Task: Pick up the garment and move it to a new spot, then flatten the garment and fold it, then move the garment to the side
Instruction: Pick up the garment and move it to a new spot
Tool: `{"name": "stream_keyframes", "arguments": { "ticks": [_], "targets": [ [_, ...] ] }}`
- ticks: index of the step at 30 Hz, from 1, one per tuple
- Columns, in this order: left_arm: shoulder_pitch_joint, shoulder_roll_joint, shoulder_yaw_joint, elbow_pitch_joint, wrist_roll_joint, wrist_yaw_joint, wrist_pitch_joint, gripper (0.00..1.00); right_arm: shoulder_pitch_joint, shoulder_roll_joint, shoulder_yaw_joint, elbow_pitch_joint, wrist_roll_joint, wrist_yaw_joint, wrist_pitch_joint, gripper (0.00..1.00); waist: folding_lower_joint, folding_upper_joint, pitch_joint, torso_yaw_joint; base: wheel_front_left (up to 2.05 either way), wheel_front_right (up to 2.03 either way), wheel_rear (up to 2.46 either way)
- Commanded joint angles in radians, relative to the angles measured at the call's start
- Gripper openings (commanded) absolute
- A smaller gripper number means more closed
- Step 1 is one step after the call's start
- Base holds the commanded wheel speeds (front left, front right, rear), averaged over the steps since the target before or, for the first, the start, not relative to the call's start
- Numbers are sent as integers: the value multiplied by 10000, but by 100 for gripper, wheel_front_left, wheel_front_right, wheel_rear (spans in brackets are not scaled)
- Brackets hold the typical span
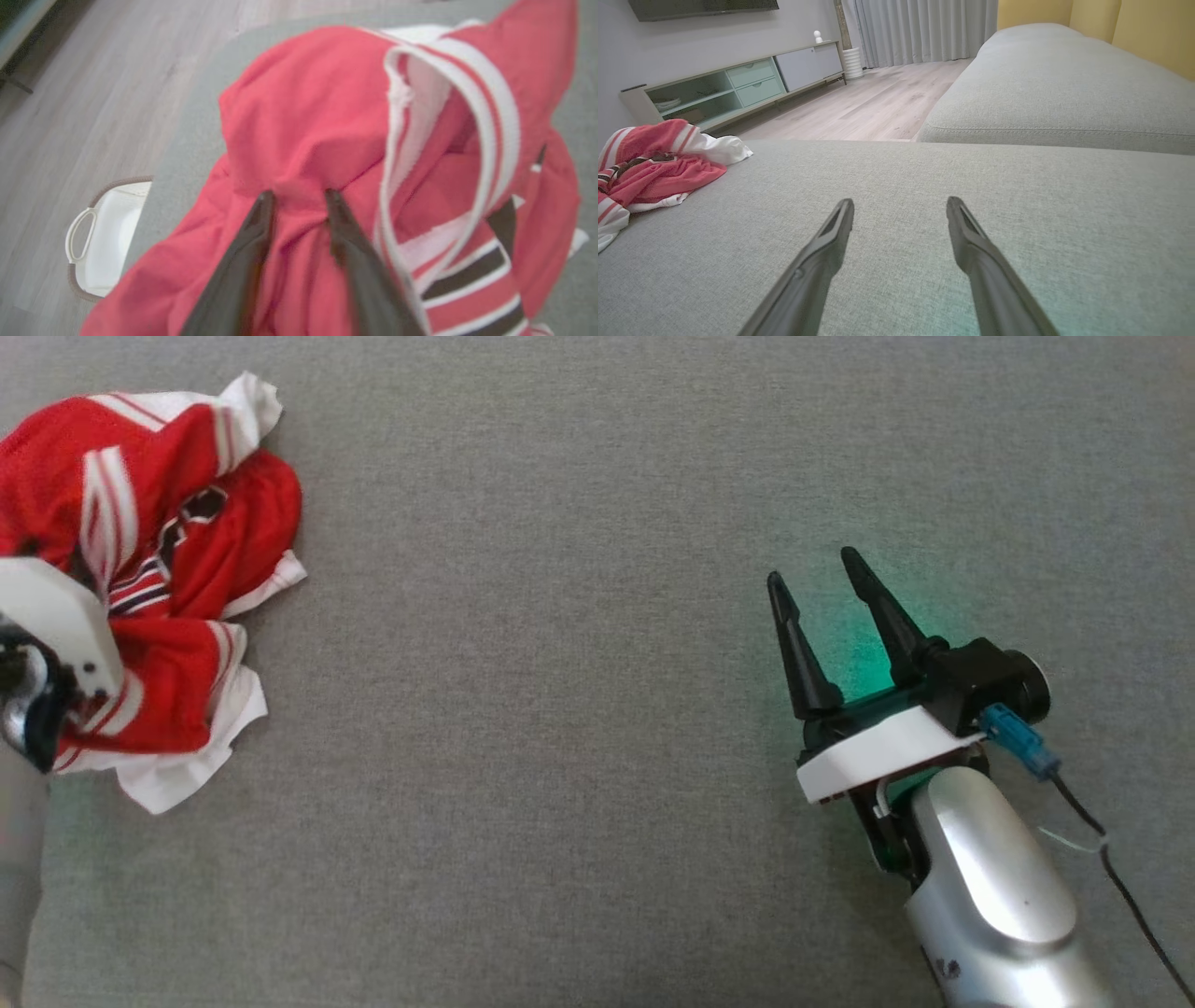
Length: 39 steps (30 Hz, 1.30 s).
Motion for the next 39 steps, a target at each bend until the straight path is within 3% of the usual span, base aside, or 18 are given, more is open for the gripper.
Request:
{"name": "stream_keyframes", "arguments": {
  "ticks": [1, 11, 17, 23, 28, 33, 39],
  "targets": [
    [-334, 646, 219, -166, -8, -37, 64, 0, -287, 34, 195, -373, 3, 77, -107, 100, -1, 0, -17, -8, 0, 0, 0],
    [-891, 766, -52, -302, -781, -55, -374, 0, -67, 34, 154, -416, 328, 77, -107, 100, -1, 0, -625, -9, 0, 0, 0],
    [-1448, 959, -65, -1957, -1515, -56, -858, 0, 266, 34, 71, -512, 661, 77, -107, 100, -1, 0, -1414, -101, 0, 0, 0],
    [-1322, 865, -358, -4599, -2292, -56, -341, 0, 702, 34, -13, -661, 880, 77, -107, 100, -1, 0, -2240, -425, 0, 0, 0],
    [-563, 463, -467, -7386, -3484, -19, 619, 0, 959, 34, -48, -944, 952, 77, -107, 100, -1, 0, -2609, -1002, 0, 0, 0],
    [426, 58, -847, -9805, -4197, 357, 1501, 0, 1061, 34, 68, -1382, 1099, 77, -107, 100, -1, 0, -2658, -1952, 0, 0, 0],
    [1388, -527, -1682, -10534, -4387, 774, 1994, 0, 1018, 34, 253, -1895, 1360, 77, -107, 100, -1, 0, -2418, -3136, 0, 0, 0]
  ]
}}
